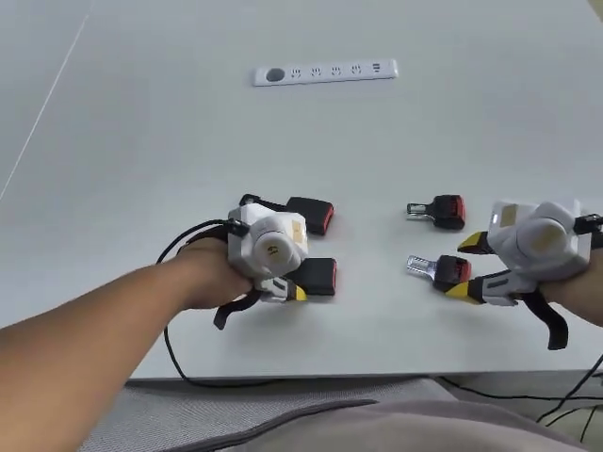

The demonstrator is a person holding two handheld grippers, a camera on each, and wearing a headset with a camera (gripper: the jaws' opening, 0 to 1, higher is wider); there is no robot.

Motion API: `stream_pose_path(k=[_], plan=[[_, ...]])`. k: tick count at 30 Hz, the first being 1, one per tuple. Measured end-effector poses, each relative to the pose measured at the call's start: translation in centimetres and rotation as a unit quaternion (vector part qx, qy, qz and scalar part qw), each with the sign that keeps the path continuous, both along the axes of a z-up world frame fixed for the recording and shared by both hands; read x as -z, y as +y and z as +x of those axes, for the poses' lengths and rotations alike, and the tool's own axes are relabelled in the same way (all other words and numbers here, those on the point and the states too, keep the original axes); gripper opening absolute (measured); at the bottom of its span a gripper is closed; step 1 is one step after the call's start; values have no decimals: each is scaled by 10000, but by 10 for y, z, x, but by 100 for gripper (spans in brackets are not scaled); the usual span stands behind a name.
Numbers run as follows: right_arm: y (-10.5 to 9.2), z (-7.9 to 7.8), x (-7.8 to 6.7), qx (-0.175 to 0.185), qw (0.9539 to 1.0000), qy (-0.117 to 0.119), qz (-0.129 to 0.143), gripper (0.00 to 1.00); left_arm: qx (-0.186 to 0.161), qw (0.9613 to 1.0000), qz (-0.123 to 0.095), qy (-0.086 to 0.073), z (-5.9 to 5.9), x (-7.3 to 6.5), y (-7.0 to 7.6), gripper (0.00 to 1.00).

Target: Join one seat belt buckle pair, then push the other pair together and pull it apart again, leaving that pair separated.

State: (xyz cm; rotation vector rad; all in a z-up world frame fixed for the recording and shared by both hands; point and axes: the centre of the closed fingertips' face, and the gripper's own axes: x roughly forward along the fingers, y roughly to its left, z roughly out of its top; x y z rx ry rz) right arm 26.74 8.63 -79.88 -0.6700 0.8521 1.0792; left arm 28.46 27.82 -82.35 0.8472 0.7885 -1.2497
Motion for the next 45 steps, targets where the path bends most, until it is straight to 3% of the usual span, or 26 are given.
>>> stream_pose_path(k=[11, 17, 25, 34, 45], plan=[[-3, -2, 15, -102, 9995, 264, -127, 33, 130, 9998, 11, 142, -5, 2, 2, 34], [-2, -3, 14, -392, 9986, 252, -243, 32, 220, 9997, 101, 103, -5, 3, 2, 33], [-5, -4, 17, -974, 9934, 293, -538, 31, 184, 9996, 172, 157, -4, 3, 1, 33], [-4, -3, 17, -1170, 9910, 258, -595, 32, 53, 9995, 195, 240, -5, 4, 2, 33], [0, 1, 19, -1347, 9885, 260, -640, 32, 212, 9987, 387, 248, -6, 3, 0, 33]])
